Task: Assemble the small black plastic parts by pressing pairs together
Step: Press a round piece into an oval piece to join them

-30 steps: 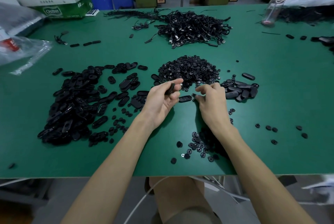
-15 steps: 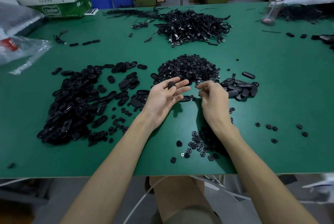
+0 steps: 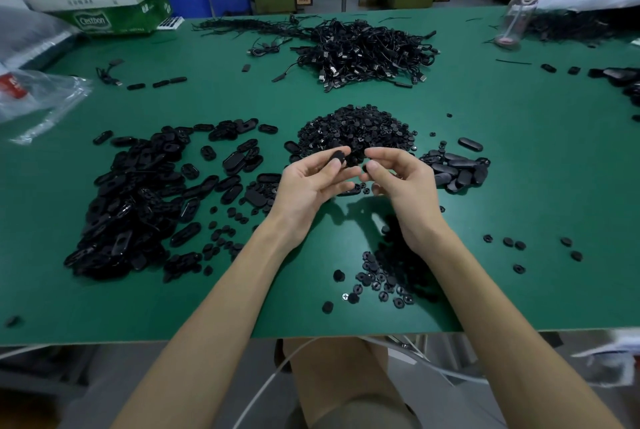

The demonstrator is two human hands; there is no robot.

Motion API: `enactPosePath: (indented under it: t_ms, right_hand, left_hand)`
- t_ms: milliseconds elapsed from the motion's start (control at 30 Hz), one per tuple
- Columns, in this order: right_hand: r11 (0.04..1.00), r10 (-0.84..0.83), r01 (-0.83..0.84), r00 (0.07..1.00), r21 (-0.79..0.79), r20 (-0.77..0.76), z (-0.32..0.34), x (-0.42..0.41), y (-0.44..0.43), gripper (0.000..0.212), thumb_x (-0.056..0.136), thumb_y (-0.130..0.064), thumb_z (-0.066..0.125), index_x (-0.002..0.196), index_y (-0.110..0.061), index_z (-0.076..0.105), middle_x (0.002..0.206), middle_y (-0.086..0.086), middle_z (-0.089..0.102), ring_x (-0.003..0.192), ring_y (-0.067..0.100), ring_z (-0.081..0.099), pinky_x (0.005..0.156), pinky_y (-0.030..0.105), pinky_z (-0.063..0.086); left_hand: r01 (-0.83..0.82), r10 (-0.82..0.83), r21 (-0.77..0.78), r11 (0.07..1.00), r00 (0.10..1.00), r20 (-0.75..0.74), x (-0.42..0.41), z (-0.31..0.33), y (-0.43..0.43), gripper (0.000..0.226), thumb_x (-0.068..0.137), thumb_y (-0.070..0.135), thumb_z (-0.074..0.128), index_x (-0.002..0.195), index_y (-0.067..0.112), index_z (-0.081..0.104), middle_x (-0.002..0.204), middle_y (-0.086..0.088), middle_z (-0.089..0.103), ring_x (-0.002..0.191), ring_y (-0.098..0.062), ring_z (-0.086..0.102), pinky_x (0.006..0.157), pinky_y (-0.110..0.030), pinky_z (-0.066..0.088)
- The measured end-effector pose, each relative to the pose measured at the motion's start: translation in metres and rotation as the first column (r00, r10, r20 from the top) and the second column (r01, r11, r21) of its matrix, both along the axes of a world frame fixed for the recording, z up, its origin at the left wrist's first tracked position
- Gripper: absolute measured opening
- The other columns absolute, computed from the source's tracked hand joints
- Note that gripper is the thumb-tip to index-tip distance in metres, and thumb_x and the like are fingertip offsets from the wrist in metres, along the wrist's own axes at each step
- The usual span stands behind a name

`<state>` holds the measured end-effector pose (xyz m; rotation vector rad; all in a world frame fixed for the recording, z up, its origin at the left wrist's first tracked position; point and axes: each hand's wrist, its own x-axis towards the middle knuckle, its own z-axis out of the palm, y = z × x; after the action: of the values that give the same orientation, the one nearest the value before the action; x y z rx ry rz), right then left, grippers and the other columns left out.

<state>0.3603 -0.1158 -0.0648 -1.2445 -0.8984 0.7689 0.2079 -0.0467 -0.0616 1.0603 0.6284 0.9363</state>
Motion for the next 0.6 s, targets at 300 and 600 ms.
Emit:
enactPosePath:
  t_ms: [300,600]
  right_hand:
    - [0.979,0.204,-0.182,0.909,0.095,-0.364,0.0043,0.0018,0.0004,0.034,0.090,0.004,0.070,0.123,-0.005,0.070,0.108,0.011,0.068,0.102,0.024,0.064,0.085,0.023,0.055]
    - [0.969,0.242,-0.206,0.897,0.134,-0.369,0.0045,0.0025,-0.0002,0.037,0.085,0.000,0.075,0.121,-0.007,0.072,0.103,0.007,0.074,0.098,0.020,0.070,0.081,0.024,0.057]
  left_hand:
    - [-0.036,0.046,-0.110,0.993,0.995,0.093,-0.0013,0.0029,0.0022,0.019,0.095,0.004,0.069,0.114,0.006,0.071,0.099,-0.005,0.078,0.083,-0.015,0.075,0.070,-0.023,0.058]
    - [-0.050,0.059,-0.098,0.994,0.994,0.087,-0.0019,-0.0020,0.0025,0.020,0.091,0.004,0.074,0.110,0.009,0.074,0.106,-0.016,0.078,0.097,-0.021,0.077,0.080,-0.025,0.059]
